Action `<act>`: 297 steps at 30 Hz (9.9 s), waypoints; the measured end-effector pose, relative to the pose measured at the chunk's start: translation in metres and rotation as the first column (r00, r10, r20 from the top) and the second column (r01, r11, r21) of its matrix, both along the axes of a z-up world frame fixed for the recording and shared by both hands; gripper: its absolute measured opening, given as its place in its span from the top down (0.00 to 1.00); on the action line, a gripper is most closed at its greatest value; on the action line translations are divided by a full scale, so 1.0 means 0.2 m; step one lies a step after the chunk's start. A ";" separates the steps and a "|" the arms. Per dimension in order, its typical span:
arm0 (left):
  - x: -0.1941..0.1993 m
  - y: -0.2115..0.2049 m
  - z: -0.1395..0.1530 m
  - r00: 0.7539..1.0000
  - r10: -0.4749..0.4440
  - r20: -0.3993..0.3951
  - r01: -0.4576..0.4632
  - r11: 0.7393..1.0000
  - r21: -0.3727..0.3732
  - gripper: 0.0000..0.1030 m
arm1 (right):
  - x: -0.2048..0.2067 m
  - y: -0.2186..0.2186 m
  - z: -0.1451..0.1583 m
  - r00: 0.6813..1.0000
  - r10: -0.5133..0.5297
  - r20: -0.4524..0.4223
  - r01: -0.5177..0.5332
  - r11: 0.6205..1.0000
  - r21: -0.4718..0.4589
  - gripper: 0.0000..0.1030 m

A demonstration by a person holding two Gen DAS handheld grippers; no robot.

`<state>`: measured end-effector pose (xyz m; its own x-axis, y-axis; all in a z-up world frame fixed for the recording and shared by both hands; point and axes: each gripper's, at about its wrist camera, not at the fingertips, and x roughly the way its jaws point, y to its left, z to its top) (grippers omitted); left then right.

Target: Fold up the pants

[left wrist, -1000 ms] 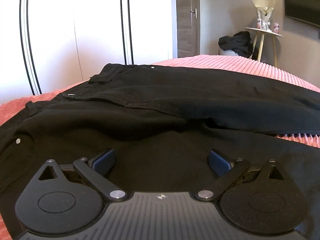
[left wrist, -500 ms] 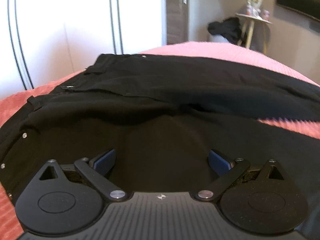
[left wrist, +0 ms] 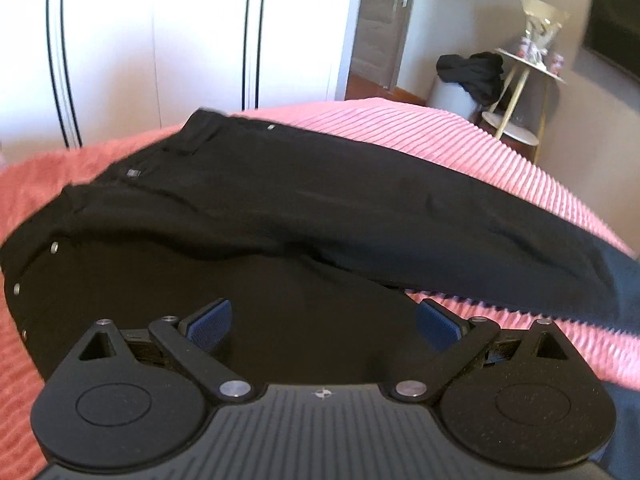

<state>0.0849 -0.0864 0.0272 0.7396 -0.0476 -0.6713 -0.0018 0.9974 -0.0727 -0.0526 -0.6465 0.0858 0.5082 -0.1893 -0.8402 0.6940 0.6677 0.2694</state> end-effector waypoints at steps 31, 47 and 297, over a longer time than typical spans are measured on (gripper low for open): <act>0.20 0.09 -0.37 0.988 0.115 0.104 -0.127 0.985 0.117 0.04 | 0.76 -0.12 -0.16 0.955 -0.202 0.218 0.226 0.970 -0.093 0.92; 0.26 0.17 0.00 0.991 -0.007 0.132 0.042 0.963 -0.265 0.04 | -0.29 0.21 -0.55 0.909 -0.184 0.373 0.210 0.977 -0.028 0.60; -0.51 -0.33 -0.29 0.861 -0.488 -0.144 0.455 0.866 -0.208 0.04 | -1.31 -0.14 -0.63 0.630 -0.620 0.469 0.595 0.773 0.223 0.86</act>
